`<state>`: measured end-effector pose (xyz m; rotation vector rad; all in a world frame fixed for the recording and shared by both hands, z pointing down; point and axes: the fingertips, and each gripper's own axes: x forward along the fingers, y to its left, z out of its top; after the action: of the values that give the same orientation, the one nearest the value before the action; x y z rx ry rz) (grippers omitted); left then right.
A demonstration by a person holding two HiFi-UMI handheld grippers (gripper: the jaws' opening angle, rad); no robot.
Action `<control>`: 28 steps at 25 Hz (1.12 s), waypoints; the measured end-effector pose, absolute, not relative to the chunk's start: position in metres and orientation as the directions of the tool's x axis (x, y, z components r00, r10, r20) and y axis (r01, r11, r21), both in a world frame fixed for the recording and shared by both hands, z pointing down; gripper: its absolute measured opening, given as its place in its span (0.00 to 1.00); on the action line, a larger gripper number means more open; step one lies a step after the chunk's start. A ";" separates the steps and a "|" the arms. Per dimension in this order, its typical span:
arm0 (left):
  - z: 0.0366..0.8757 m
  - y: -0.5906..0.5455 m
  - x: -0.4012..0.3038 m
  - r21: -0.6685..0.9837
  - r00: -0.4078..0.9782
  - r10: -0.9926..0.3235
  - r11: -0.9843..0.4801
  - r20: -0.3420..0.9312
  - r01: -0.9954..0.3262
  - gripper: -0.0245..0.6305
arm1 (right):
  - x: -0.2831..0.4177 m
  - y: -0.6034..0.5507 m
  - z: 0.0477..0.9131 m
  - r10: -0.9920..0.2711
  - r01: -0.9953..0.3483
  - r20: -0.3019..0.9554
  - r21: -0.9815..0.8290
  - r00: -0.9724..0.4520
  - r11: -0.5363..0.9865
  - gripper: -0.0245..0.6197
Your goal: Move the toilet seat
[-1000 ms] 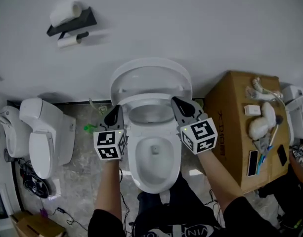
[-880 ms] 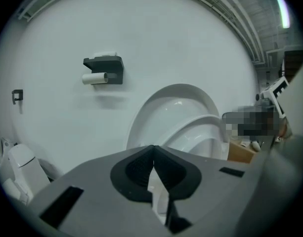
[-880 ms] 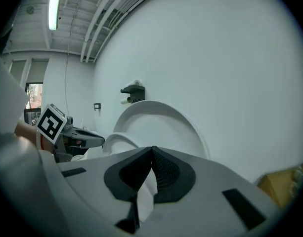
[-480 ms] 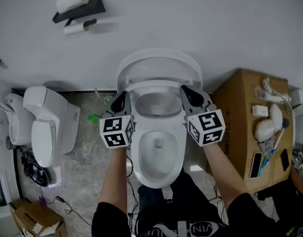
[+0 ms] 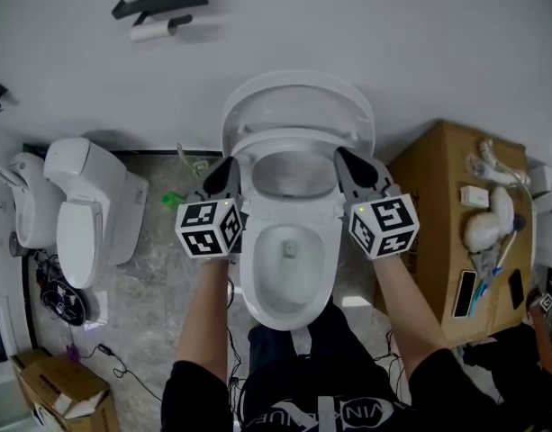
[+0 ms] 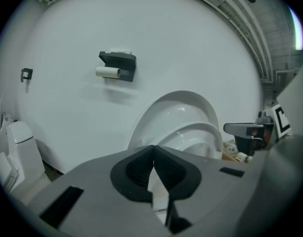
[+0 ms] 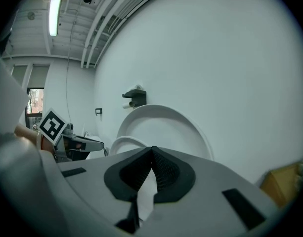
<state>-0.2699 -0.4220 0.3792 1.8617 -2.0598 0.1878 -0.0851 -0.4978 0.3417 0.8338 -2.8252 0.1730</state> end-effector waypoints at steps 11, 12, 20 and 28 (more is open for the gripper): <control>0.324 -0.344 -0.253 0.174 -0.007 -0.980 0.043 0.200 -0.984 0.04 | -0.073 -0.416 0.319 -0.547 -0.565 0.175 -0.076 -0.819 0.822 0.05; 0.322 -0.336 -0.251 0.168 0.007 -0.980 0.028 0.200 -0.985 0.04 | -0.072 -0.406 0.316 -0.549 -0.567 0.172 -0.073 -0.818 0.821 0.05; 0.307 -0.270 -0.242 0.117 0.071 -0.980 -0.050 0.187 -0.992 0.04 | -0.062 -0.334 0.300 -0.576 -0.587 0.126 -0.085 -0.808 0.805 0.05; 0.293 -0.211 -0.224 0.072 0.159 -0.975 -0.149 0.157 -0.986 0.04 | -0.046 -0.258 0.285 -0.623 -0.627 0.076 -0.083 -0.779 0.775 0.05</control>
<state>-0.2243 -0.2108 0.2931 2.2664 -1.9381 0.1088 -0.0464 -0.2575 0.2854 1.0277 -2.9173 0.1600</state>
